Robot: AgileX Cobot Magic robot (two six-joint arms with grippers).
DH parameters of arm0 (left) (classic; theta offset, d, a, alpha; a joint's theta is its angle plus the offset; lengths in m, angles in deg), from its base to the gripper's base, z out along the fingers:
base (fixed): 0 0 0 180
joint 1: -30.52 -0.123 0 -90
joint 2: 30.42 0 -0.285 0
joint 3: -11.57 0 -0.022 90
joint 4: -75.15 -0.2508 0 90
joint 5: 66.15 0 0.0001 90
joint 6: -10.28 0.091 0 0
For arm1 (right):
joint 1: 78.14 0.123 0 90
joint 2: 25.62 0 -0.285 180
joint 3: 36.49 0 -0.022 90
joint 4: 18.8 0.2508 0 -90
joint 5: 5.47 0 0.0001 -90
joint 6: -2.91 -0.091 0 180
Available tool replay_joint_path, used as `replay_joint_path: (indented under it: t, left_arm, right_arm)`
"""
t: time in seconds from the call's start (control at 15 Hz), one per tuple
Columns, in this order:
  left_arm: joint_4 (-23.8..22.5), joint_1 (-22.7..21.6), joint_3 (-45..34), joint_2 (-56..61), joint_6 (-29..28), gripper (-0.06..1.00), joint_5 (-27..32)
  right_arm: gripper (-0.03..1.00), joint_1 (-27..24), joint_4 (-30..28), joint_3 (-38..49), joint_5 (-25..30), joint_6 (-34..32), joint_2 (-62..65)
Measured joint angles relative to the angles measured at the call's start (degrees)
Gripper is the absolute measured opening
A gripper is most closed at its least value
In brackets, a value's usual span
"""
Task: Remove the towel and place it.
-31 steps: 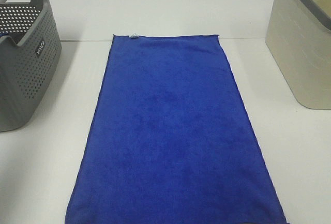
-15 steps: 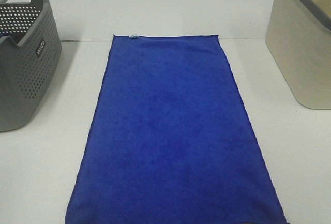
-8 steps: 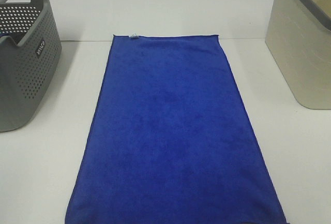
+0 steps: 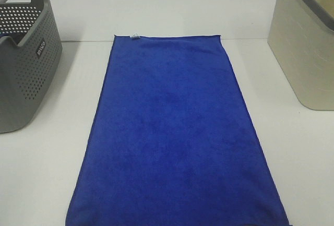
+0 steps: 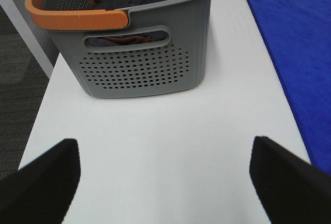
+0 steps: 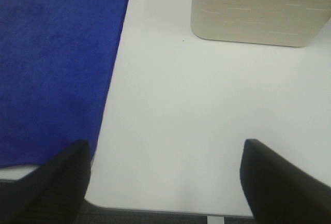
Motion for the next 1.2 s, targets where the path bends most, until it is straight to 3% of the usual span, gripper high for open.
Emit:
replay_joint_path:
  t: [0.27,1.2]
  left_arm:
    - [0.40,-3.72,0.00,0.00,0.00,0.83,0.00]
    - [0.40,-3.27,0.00,0.00,0.00,0.83,0.00]
  right_arm:
    - [0.78,0.00,0.46,0.00,0.00,0.00,0.00]
    - [0.77,0.00,0.63,0.00,0.00,0.00,0.00]
